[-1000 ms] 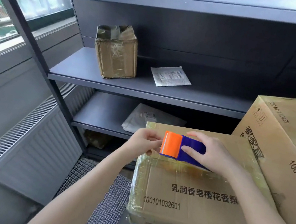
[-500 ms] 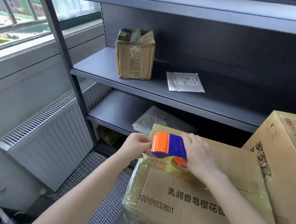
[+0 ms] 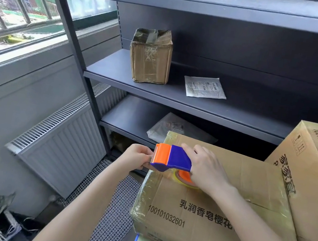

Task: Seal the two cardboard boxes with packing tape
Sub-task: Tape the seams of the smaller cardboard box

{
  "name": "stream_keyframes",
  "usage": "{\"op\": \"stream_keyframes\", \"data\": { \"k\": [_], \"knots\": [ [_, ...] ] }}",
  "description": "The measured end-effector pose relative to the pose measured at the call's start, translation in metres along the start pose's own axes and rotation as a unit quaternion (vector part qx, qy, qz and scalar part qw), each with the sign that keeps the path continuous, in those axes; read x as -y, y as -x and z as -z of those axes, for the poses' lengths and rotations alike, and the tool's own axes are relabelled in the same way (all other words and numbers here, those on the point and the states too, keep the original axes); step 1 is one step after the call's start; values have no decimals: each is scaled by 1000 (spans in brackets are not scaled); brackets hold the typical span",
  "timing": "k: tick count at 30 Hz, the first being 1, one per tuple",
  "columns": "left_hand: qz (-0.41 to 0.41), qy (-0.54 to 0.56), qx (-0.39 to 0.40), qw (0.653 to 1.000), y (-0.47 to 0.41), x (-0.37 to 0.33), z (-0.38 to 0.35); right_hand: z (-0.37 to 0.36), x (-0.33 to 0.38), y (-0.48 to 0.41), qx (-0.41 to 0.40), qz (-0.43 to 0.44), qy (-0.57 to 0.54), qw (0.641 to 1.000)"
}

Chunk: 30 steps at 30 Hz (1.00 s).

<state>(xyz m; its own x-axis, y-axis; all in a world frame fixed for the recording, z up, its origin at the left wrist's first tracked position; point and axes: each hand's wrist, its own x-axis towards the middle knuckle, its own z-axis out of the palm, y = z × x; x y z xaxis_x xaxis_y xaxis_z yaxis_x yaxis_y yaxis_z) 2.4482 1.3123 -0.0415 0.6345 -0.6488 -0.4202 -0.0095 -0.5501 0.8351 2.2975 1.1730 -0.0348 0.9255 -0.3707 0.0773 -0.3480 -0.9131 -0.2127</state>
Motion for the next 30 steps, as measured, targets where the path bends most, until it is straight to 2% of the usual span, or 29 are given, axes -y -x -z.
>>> {"op": "stream_keyframes", "data": {
  "k": [13,17,21,24,27,30],
  "knots": [
    [29,33,-12,999,-2,1,29,4,15,-10,10,34,25,999],
    [27,17,-12,999,-7,0,31,11,19,-9,4,24,19,1000],
    [9,-15,-73,997,-13,9,60,19,-9,0,7,1,28,1000],
    [-5,-22,-44,999,-16,8,69,27,-27,5,18,-18,39,999],
    [-7,-40,-48,998,-26,4,53,30,-29,8,12,-16,72,997],
    [-2,-29,-41,999,-33,12,42,27,-31,15,16,-42,56,997]
  ]
}}
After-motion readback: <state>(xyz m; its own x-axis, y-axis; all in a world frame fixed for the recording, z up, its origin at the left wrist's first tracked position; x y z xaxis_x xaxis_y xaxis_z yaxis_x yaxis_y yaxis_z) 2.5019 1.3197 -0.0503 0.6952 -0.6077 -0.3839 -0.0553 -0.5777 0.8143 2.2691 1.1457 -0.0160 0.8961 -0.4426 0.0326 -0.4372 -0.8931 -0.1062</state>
